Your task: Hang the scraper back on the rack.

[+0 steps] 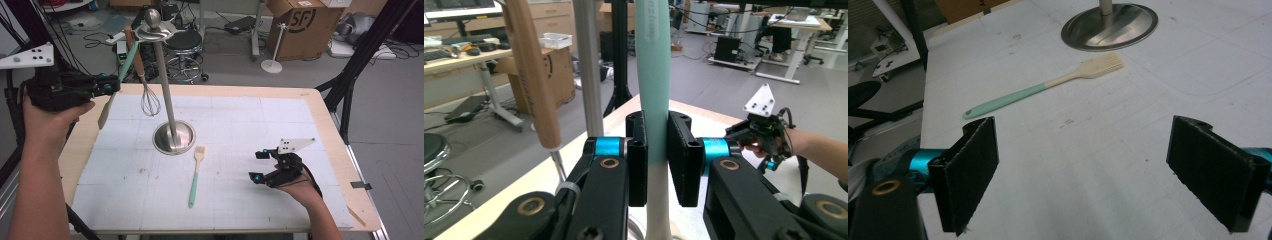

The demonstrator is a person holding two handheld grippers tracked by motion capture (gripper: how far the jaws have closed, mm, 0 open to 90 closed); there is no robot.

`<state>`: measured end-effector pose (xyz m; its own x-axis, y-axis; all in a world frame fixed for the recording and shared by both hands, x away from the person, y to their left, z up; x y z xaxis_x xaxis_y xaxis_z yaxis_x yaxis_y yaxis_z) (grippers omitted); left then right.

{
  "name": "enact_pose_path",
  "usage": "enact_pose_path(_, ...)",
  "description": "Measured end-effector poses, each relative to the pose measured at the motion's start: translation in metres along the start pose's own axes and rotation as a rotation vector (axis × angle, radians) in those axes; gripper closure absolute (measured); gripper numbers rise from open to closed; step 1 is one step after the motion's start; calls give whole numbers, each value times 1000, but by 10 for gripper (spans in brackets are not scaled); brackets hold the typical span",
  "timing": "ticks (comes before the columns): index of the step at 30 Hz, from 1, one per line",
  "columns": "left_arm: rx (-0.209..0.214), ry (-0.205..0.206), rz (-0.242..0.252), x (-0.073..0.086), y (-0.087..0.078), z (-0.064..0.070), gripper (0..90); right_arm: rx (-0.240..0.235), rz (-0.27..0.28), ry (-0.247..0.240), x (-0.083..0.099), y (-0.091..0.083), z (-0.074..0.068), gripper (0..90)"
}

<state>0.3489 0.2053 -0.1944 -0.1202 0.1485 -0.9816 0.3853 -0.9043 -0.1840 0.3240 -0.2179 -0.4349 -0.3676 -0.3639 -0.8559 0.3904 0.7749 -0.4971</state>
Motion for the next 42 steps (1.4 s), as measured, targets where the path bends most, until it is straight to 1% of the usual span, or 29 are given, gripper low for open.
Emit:
enact_pose_path(4, -17, -5, 7, -1, -4, -3, 794, 0, 5, -1, 0, 0, 0, 127)
enact_pose_path(7, -30, -7, -2, 1, -5, -5, 794, 2, 6, -3, 0, 0, 1, 127)
enact_pose_path(16, -31, -11, -5, 5, -3, -5, 794, 3, 5, -5, 0, 0, 1, 127)
enact_pose_path(18, -35, -13, -4, 6, -3, -6, 794, 1, 3, -3, 0, 0, 0, 127)
enact_pose_path(22, -52, -14, -20, 7, -1, -7, 794, 1, 1, -4, 0, 0, 0, 127)
enact_pose_path(24, -57, -14, -18, 7, -1, -8, 794, 2, 3, -2, 0, 0, 1, 127)
enact_pose_path(26, -56, -15, -17, 7, 0, -7, 794, 4, 6, -4, 0, -1, 1, 127)
enact_pose_path(30, -71, -15, -34, 8, 3, -8, 794, 2, 5, -4, 0, -1, 1, 127)
enact_pose_path(34, -79, -19, -39, 9, 6, -9, 794, 0, 7, -1, -1, -1, 0, 127)
enact_pose_path(37, -82, -16, -50, 9, 9, -10, 793, 3, 11, -3, -1, -1, 1, 127)
enact_pose_path(42, -83, -25, -49, 13, 16, -10, 793, 2, 11, -6, -1, -1, 1, 127)
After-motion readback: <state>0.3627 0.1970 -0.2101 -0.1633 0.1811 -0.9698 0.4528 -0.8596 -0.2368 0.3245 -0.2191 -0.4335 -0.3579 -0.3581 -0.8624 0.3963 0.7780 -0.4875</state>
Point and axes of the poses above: each handheld gripper's, and its own axes: y roughly forward along the jaws, x roughly out of its underside, z roughly to its right, the point moved 7 cm from there along y, roughly forward along the jaws, and after that the axes turned 9 degrees about x, right-handed, at the moved point
